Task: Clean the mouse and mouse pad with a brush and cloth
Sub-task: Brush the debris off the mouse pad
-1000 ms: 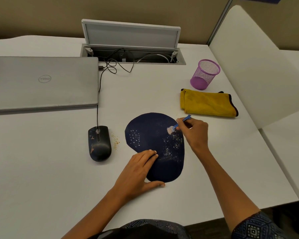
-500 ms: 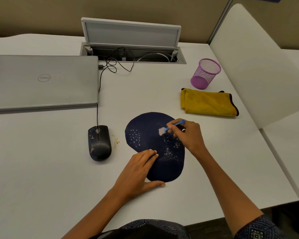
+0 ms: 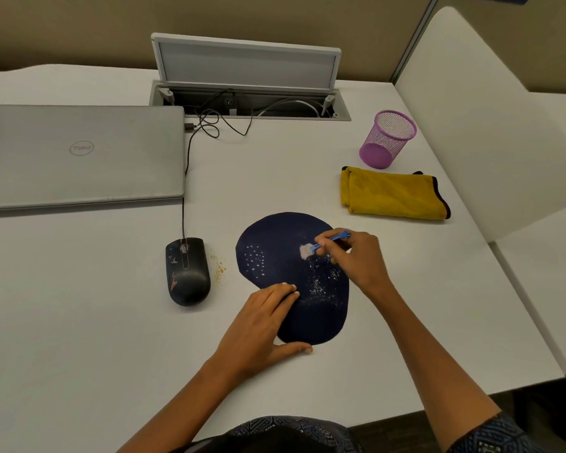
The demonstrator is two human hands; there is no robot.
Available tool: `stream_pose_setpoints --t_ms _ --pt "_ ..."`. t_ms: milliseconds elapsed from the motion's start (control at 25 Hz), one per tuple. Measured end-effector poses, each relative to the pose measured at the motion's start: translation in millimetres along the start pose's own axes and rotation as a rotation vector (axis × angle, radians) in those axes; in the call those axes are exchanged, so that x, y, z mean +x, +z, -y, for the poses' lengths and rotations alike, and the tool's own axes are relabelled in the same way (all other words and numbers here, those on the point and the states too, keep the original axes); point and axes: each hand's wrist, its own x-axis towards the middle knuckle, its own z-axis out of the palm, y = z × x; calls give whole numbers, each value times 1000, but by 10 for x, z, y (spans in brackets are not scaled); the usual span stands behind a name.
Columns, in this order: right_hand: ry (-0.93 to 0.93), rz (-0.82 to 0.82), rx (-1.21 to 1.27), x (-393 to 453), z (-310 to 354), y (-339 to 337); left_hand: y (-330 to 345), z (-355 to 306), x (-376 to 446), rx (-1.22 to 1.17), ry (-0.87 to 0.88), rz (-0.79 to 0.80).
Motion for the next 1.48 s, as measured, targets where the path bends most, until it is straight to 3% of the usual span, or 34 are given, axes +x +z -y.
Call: stream_pose_setpoints --t_ms 120,200,320,440,600,680,800,880,1120,1240,1320,1480 --pt "90 -183 -205 84 -73 -127 -5 0 -3 7 5 -3" --pt "99 -232 -184 94 -80 -209 -9 -6 0 10 6 -1" --pt "8 -41 42 23 37 -139 -8 -4 -3 -3 -4 4" --pt "-15 91 7 -9 61 -26 -11 -4 1 -3 0 10" --pt "119 -143 -221 112 7 -105 -12 -2 2 -15 -9 27" --pt "108 -177 -246 125 26 -145 -7 3 2 -24 -15 32" --pt "6 54 15 27 108 -97 -3 2 5 -15 -3 20" --pt "-5 180 14 -17 108 -52 0 2 7 -28 2 6" --pt "51 -118 -110 114 -1 -135 -5 -5 -1 -23 4 3" --pt "-9 67 83 73 33 -135 -15 -8 2 -15 0 0" --pt "-13 183 68 45 35 -88 -27 -15 4 -3 6 -1" --pt "38 -101 -108 131 -20 -81 -28 -20 7 -15 -2 3"
